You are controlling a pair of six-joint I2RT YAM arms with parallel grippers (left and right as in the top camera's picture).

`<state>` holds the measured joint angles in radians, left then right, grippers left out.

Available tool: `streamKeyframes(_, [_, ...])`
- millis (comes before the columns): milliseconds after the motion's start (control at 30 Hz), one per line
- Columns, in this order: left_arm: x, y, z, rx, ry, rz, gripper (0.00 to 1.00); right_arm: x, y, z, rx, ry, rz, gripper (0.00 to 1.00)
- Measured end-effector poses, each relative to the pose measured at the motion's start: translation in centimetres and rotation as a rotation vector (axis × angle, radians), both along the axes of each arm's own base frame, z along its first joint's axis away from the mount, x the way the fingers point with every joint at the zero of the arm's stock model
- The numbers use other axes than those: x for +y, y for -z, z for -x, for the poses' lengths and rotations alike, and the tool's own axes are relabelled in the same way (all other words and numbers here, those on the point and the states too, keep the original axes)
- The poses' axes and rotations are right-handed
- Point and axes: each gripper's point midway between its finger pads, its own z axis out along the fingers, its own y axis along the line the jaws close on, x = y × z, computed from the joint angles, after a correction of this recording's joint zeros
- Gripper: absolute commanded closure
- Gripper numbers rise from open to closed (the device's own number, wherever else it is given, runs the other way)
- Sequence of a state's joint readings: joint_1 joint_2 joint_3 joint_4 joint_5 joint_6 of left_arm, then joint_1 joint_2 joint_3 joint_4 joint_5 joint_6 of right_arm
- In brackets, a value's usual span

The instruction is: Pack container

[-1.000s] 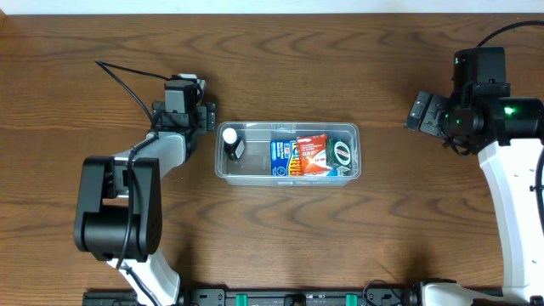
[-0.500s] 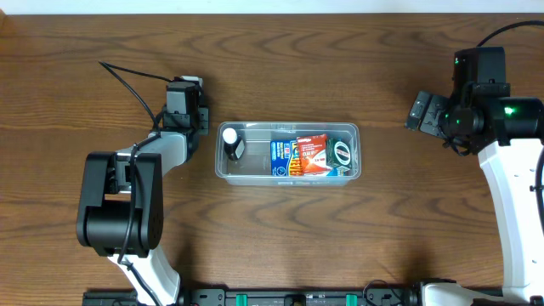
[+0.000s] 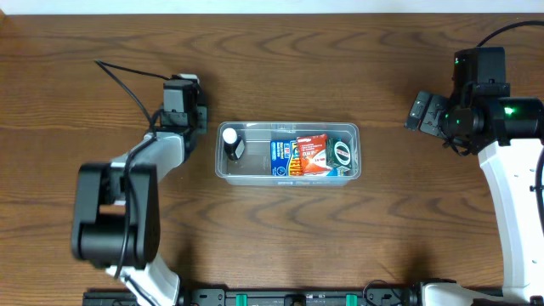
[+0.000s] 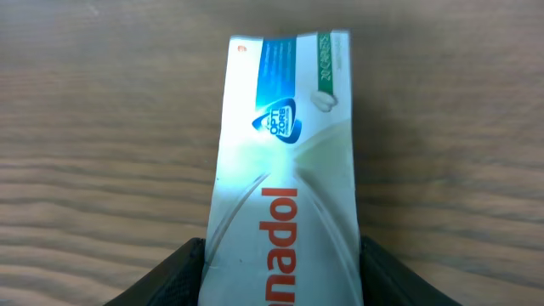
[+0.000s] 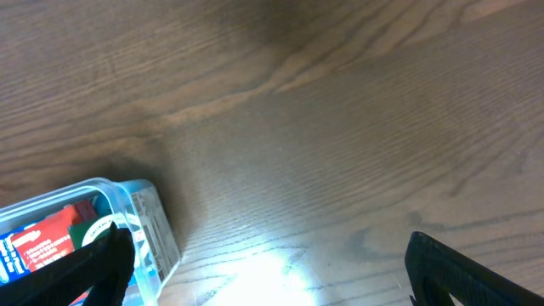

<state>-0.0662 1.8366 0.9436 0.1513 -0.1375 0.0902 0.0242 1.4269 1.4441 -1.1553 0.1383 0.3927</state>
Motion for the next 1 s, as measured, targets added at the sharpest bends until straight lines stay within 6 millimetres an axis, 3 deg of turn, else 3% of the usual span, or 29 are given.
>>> streamKeyframes(233, [0.0,-8.6,2.4,-0.084,0.003,0.006,0.46,0.0,0.0,0.0,0.0,0.0,0.0,0.01])
streamKeyframes(400, [0.0,-13.1,5.5,-0.117,-0.002,0.019,0.45,0.0,0.0,0.0,0.0,0.0,0.0,0.01])
streamKeyframes(533, [-1.3,-16.1,8.2,-0.148,0.027,0.058,0.46,0.0,0.0,0.0,0.0,0.0,-0.001,0.01])
streamKeyframes(800, [-7.1,-20.0,13.6,-0.182,0.242,0.174,0.46,0.0,0.0,0.0,0.0,0.0,-0.001,0.01])
streamKeyframes(1000, [-10.3,-19.8,16.6,-0.123,0.373,0.228,0.45,0.0,0.0,0.0,0.0,0.0,0.0,0.01])
